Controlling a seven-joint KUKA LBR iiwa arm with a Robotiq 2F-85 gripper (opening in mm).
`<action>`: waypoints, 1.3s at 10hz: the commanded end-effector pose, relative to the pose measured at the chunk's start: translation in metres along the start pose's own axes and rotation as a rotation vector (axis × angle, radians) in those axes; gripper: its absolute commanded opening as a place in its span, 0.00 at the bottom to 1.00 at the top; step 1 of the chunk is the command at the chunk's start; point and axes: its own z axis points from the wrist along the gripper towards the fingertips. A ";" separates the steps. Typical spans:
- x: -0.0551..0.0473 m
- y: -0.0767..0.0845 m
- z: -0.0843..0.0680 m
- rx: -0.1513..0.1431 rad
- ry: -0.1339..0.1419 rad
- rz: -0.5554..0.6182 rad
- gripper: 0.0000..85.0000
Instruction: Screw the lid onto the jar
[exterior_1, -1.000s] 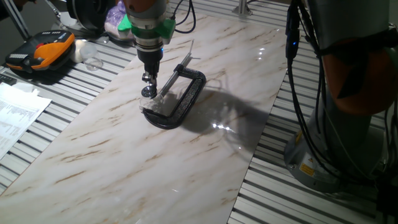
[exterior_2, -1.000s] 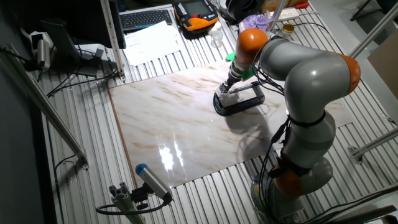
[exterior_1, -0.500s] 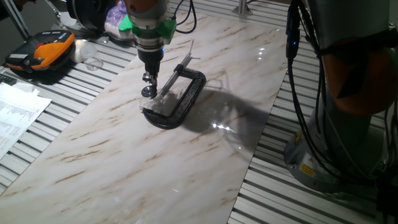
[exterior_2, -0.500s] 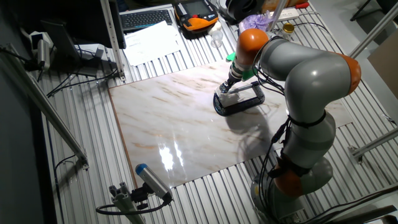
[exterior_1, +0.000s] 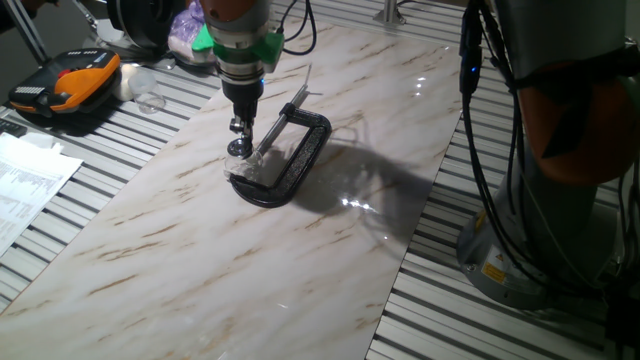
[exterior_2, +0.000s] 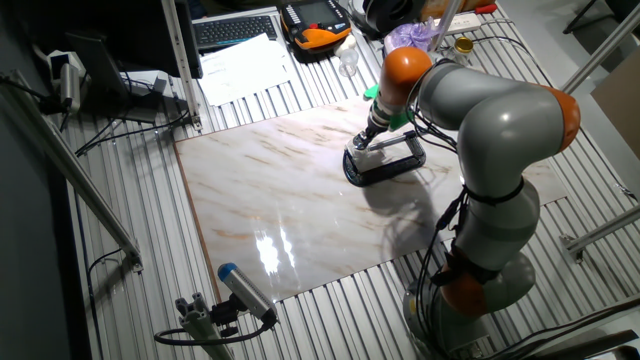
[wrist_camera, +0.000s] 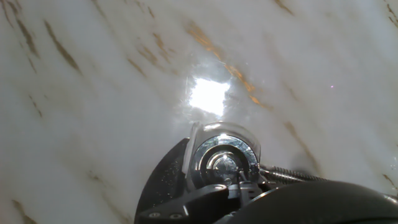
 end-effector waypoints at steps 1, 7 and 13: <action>0.000 0.000 0.000 0.000 0.000 0.000 0.00; -0.001 0.004 -0.005 -0.038 0.008 0.060 0.20; -0.001 0.006 -0.008 -0.020 0.001 0.232 1.00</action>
